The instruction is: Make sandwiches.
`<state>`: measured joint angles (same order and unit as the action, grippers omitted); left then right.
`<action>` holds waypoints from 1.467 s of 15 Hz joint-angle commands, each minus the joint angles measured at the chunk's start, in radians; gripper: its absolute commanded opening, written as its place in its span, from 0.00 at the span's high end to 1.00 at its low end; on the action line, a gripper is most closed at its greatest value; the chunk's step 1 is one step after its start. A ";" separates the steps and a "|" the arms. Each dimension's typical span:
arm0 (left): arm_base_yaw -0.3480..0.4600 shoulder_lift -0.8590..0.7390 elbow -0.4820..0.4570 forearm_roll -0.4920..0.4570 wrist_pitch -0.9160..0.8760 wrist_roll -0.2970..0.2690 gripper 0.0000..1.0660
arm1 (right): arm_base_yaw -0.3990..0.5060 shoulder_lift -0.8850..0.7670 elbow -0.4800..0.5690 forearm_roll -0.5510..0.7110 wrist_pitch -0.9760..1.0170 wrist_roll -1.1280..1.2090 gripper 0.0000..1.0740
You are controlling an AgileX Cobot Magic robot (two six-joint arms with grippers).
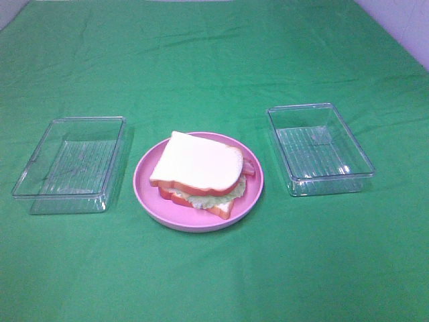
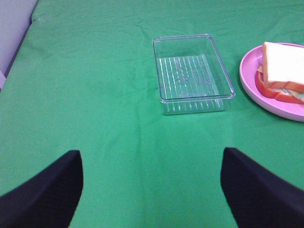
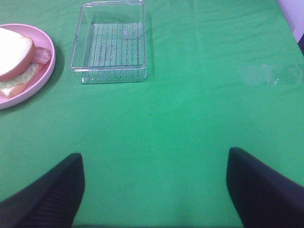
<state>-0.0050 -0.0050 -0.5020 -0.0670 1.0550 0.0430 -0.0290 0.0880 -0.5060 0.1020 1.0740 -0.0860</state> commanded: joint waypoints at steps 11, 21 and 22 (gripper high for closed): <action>0.038 -0.024 0.003 -0.003 -0.009 0.000 0.28 | -0.007 -0.114 0.001 -0.005 -0.013 -0.012 0.28; 0.039 -0.025 0.003 -0.003 -0.009 0.000 0.28 | -0.004 -0.102 0.000 -0.005 -0.014 -0.012 0.28; 0.039 -0.025 0.003 -0.003 -0.009 0.000 0.28 | -0.004 -0.102 0.000 -0.005 -0.014 -0.012 0.28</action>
<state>0.0300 -0.0050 -0.5020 -0.0670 1.0540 0.0440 -0.0290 -0.0050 -0.5060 0.1020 1.0710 -0.0860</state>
